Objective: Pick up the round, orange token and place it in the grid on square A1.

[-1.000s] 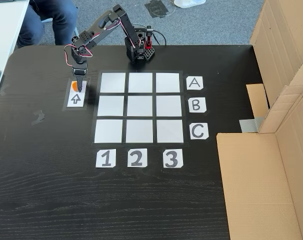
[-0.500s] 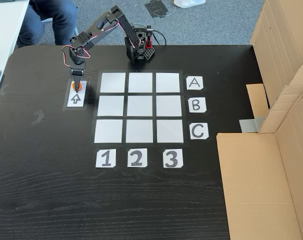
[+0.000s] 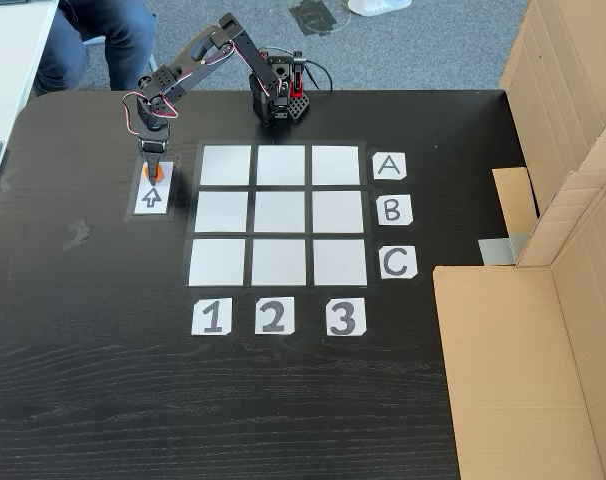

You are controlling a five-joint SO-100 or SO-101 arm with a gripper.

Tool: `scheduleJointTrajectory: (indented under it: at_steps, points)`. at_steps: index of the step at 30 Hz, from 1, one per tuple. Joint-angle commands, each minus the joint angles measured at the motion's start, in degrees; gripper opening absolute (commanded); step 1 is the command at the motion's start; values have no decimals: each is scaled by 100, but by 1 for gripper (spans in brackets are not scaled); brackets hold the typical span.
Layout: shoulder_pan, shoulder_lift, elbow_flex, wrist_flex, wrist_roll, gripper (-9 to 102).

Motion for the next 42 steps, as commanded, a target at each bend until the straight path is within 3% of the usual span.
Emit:
scheduleJointTrajectory:
  at_steps: [1,23,42]
  points:
    - [35,18,-220,-44,9,26]
    - [9,-18,-229,97,35,15]
    - [114,1266,-659,1301,44,15]
